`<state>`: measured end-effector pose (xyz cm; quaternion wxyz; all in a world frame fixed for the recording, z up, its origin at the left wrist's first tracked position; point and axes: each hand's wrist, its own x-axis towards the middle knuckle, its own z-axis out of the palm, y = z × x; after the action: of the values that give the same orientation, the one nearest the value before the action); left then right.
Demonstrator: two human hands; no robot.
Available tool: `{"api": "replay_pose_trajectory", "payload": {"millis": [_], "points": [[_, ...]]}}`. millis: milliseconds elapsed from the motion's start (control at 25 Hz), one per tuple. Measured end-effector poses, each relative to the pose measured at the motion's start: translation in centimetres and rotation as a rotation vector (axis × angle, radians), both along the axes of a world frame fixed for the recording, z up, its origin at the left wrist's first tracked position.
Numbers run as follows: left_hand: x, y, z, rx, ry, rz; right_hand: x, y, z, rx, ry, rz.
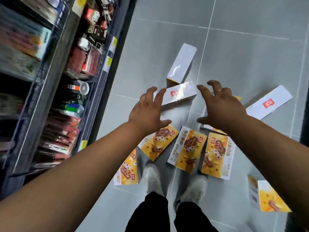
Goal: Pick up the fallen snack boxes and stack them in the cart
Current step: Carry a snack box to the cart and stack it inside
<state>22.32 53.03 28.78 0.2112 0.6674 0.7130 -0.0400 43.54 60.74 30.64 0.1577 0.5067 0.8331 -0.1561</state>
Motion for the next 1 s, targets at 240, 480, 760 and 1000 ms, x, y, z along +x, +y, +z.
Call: {"api": "replay_pose_trajectory", "payload": {"millis": [240,480,760,1000], "points": [[-1.7,3.5,-14.4,-0.009,0.030,0.071,-0.7,4.3,-15.4,-0.016,0.032,0.002],[-3.9,6.8,-24.6,-0.080,0.097,0.038,-1.7,9.9,-26.2,-0.003,0.026,0.045],[-3.5,10.4,-32.5,-0.109,0.128,-0.030,-3.8,13.7,-33.6,-0.007,0.014,0.128],[-4.3,11.7,-31.9,-0.101,0.236,-0.097,-3.8,13.3,-34.4,0.008,0.011,0.069]]}}
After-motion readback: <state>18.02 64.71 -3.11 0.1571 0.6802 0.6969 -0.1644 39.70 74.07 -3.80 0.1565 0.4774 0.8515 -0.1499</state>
